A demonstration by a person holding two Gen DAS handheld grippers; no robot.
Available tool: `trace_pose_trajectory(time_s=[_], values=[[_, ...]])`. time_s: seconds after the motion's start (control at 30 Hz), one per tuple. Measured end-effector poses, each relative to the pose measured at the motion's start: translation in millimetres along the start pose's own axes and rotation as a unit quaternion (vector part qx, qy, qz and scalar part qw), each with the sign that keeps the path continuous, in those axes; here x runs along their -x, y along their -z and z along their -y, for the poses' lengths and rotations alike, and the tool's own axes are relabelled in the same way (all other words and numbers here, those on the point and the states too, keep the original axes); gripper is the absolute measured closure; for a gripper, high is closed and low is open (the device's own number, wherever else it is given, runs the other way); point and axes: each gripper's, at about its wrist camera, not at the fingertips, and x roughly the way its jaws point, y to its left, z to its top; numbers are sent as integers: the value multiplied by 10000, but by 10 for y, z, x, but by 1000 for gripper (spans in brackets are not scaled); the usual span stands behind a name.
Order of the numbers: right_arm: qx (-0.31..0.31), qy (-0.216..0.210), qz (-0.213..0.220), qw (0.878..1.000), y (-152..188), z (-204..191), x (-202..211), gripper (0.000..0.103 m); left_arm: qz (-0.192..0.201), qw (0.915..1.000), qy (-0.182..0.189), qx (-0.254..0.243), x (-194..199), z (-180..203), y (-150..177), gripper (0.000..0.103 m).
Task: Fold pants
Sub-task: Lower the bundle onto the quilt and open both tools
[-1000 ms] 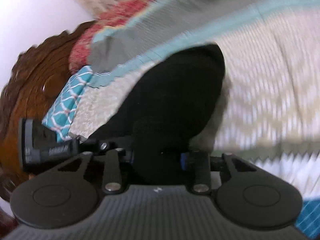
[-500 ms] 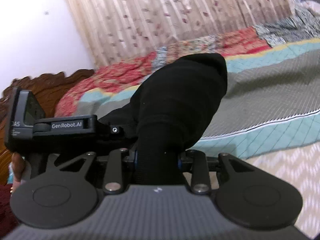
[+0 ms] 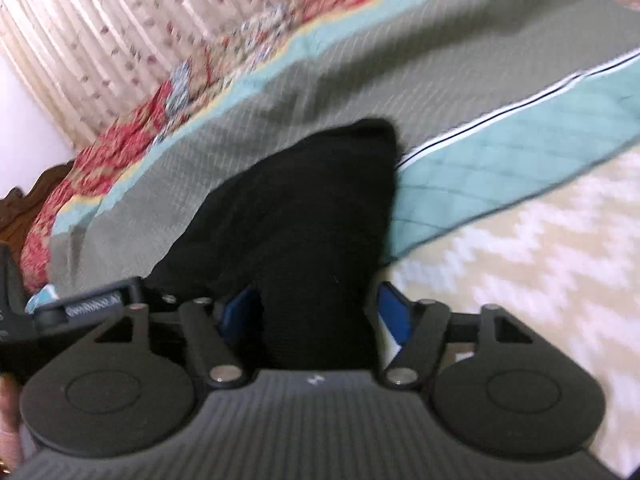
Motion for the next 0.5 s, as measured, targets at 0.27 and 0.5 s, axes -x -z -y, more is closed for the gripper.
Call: trace_pose_trajectory(time_s=[0.27,0.5], values=[[-83,488,-43,9988,538,-55,590,24,149,9958,-774,-465,818,90,600,3],[189,767,-174,9967,1047,-390,1058,10,-1,9922,-1092,-597,1512,126,1269,2]])
